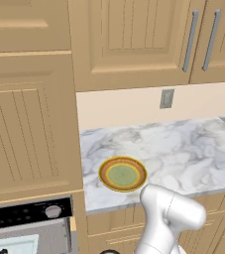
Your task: Place the sweet potato on the bottom rack of the oven.
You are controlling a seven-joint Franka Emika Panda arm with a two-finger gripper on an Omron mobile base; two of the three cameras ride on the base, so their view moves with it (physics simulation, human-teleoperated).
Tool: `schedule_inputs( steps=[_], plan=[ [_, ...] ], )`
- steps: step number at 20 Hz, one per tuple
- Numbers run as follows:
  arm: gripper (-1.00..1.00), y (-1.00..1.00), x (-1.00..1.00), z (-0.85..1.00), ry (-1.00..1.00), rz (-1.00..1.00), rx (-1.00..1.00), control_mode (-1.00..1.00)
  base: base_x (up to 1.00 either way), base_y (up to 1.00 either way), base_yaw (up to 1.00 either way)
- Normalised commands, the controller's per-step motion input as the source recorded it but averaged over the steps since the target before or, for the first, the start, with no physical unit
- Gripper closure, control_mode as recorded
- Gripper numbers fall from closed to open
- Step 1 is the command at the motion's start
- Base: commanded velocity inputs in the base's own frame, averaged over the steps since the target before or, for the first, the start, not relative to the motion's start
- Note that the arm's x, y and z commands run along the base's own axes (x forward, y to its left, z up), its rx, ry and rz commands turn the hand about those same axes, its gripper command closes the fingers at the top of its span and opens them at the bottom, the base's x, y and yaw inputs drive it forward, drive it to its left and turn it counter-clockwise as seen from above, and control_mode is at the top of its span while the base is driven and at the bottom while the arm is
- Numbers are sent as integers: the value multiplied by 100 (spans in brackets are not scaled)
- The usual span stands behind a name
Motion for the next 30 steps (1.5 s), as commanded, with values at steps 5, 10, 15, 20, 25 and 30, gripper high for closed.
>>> schedule_inputs(
  steps=[5, 10, 15, 20, 25, 30],
  plan=[
    [-100, 0, -72, 33, -3, 0, -1, -100, 0, 0, 0],
    [-100, -28, -61, 56, -2, 0, 6, -100, 0, 0, 0],
    [-100, -35, -55, 63, -9, -1, 7, -100, 0, 0, 0],
    [-100, -78, -49, 45, -10, -3, 12, -100, 0, 0, 0],
    [-100, -100, -31, 25, -11, -5, 14, -100, 0, 0, 0],
    [-100, -100, 0, 14, -2, -9, 13, -100, 0, 0, 0]
  ],
)
